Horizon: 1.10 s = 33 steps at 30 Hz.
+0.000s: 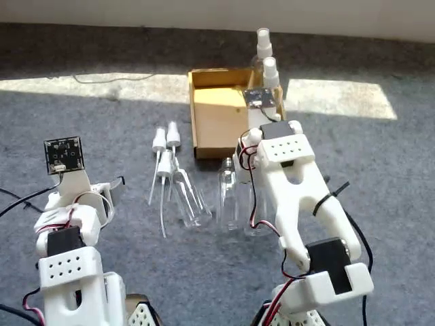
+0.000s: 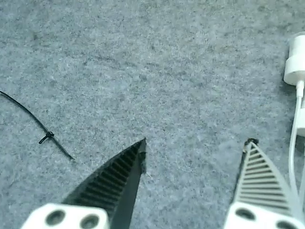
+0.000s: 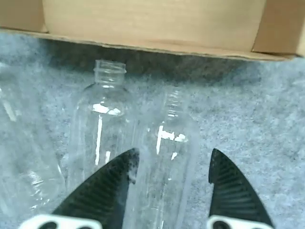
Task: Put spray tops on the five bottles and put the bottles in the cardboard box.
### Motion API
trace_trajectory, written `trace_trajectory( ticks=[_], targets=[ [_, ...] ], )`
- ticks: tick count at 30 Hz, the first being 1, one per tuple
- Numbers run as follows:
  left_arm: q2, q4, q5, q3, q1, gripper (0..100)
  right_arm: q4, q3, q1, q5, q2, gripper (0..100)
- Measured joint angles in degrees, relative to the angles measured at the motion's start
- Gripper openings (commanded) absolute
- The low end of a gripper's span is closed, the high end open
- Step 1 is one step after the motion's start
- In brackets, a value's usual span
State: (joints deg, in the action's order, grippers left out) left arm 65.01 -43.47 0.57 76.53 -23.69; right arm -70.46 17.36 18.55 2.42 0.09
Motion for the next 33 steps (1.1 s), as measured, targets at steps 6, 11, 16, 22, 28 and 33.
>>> trace_trajectory(
  ticks=[6,11,16,22,28,33],
  targets=[
    [0.0,0.4,0.0,0.0,0.0,29,0.6,-0.2,-0.1,0.1,7.4,19.6],
    [0.0,0.4,0.0,0.0,0.0,29,0.7,-0.3,-0.2,0.1,8.4,19.6],
    [0.0,0.4,0.0,0.0,0.0,29,0.8,0.7,-0.2,0.1,8.9,19.6],
    [0.0,0.4,0.0,0.0,0.0,29,5.5,5.6,-0.2,0.1,9.1,19.1],
    [0.0,0.4,0.0,0.6,0.0,29,6.0,6.0,-0.3,0.1,9.0,4.1],
    [0.0,0.4,0.0,0.7,0.0,29,6.0,6.1,-1.8,-0.1,9.1,0.2]
  ],
)
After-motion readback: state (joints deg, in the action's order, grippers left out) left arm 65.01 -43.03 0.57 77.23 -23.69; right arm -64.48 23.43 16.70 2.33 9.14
